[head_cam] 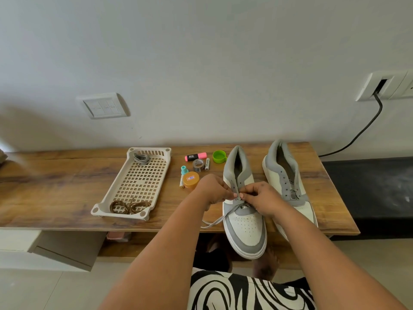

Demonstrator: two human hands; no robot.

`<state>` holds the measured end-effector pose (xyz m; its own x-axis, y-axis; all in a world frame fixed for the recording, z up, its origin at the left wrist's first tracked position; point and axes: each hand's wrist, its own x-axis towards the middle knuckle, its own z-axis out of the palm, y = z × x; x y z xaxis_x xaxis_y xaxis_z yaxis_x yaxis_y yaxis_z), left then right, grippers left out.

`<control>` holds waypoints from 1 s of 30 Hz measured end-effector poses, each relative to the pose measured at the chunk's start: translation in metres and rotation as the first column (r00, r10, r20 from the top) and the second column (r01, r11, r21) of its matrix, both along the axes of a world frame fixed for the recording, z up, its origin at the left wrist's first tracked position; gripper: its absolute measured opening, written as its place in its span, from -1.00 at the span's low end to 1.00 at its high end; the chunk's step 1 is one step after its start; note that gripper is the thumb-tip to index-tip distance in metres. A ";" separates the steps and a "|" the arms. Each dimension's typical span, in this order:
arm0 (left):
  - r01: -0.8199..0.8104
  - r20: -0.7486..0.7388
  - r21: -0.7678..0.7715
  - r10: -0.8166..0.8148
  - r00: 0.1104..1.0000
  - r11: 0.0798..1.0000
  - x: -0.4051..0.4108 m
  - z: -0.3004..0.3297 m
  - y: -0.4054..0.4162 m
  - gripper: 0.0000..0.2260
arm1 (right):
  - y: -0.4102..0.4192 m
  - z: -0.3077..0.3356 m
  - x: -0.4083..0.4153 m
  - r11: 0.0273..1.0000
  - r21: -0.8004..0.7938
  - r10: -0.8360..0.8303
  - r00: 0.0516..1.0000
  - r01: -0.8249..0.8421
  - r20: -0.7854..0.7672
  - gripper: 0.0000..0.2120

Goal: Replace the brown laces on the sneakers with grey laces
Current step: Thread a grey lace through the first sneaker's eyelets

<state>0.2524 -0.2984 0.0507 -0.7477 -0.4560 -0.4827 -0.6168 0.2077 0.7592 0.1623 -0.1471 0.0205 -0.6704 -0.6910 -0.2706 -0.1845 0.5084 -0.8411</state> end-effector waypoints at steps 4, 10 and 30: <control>0.114 0.001 -0.101 -0.114 0.993 0.988 0.000 0.004 0.000 -0.89 | -0.001 0.000 0.002 1.000 0.023 -0.005 0.990 0.008 -0.138 -0.92; 0.303 -0.032 -0.217 -0.317 0.948 0.928 0.020 0.033 -0.021 -0.85 | 0.002 0.005 -0.002 0.997 0.045 0.066 0.984 -0.059 -0.168 -0.93; 0.444 0.087 -0.368 -0.445 0.891 0.817 0.002 0.009 -0.006 -0.69 | 0.001 -0.004 0.003 0.998 0.047 0.045 0.941 -0.031 -0.335 -0.92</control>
<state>0.2549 -0.3044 0.0594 -0.9136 -0.2165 -0.3441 -0.3870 0.7224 0.5730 0.1655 -0.1466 0.0162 -0.7004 -0.7110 -0.0627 -0.4723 0.5276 -0.7061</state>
